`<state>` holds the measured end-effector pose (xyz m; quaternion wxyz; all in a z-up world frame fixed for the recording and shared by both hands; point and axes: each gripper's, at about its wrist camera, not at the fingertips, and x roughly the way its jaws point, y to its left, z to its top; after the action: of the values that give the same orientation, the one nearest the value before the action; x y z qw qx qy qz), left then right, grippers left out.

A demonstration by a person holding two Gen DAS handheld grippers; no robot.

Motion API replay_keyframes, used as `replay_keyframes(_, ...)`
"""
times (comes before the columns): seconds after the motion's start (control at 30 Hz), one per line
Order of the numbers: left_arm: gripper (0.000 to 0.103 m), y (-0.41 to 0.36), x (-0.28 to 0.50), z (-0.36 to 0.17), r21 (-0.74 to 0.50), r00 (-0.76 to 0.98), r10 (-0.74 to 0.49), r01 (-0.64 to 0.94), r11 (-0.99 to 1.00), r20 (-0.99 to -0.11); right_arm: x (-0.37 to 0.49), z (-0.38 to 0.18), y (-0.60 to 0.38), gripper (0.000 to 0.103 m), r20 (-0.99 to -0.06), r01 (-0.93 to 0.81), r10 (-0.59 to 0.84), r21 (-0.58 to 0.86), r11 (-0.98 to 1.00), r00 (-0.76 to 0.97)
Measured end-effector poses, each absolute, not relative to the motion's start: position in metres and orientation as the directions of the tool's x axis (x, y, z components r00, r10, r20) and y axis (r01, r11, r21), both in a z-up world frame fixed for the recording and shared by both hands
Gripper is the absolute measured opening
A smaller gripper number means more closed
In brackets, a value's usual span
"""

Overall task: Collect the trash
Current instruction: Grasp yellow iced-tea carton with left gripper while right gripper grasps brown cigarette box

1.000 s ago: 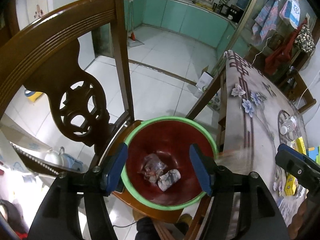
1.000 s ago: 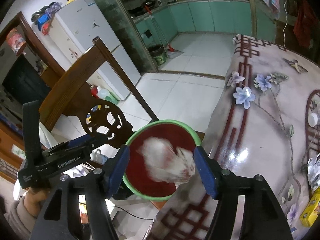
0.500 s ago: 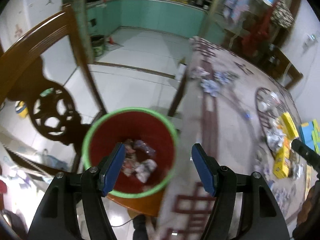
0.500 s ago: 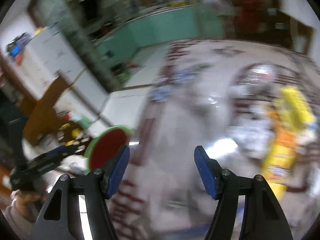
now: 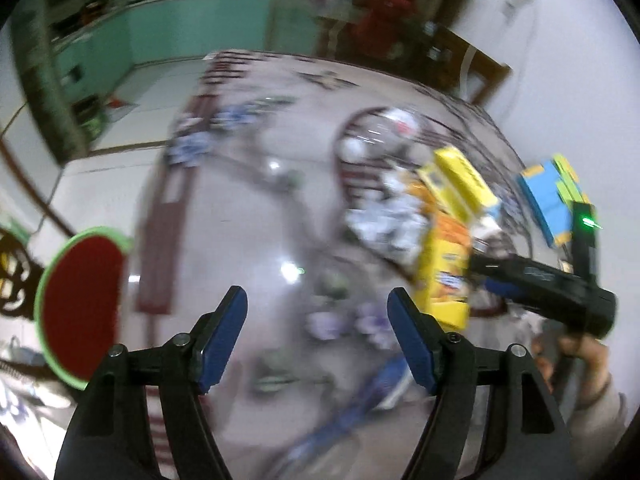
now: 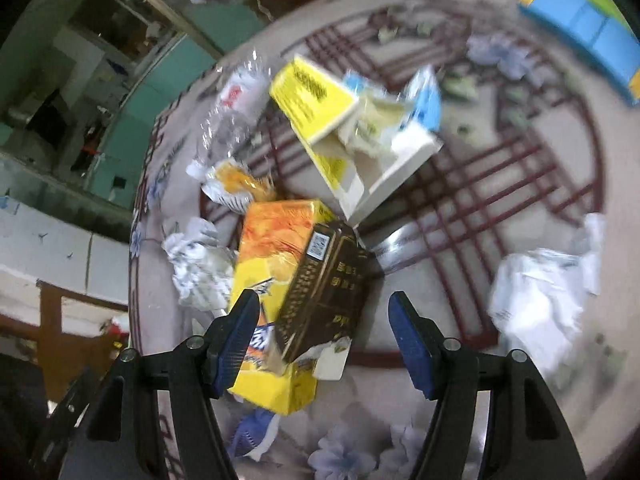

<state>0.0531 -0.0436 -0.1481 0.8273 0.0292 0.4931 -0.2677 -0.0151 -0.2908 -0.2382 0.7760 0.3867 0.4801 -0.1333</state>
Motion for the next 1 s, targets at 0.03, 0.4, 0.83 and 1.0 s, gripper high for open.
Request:
replay_keyframes(0.03, 0.072, -0.058, 0.05, -0.148, -0.215, 0.357, -0.421, 0.493, 0.843, -0.834, -0.013, -0.245, -0.293, 0.06, -0.842, 0.571, 0.195, 0.493, 0.657, 0.503)
replay_keyframes(0.4, 0.073, -0.163, 0.038, -0.182, -0.184, 0.234, -0.409, 0.628, 0.756, -0.882, -0.064, -0.189, -0.333, 0.031, -0.775, 0.494, 0.087, 0.48, 0.725, 0.626)
replay_keyframes(0.83, 0.063, -0.193, 0.034, -0.22, -0.178, 0.14, -0.34, 0.637, 0.75, -0.93, -0.07, -0.168, -0.338, 0.031, -0.775, 0.491, 0.057, 0.454, 0.743, 0.629)
replay_keyframes(1.0, 0.058, -0.185, 0.034, -0.217, -0.231, 0.118, -0.374, 0.609, 0.759, -0.92, -0.062, -0.167, -0.333, 0.031, -0.786, 0.487, 0.045, 0.426, 0.762, 0.617)
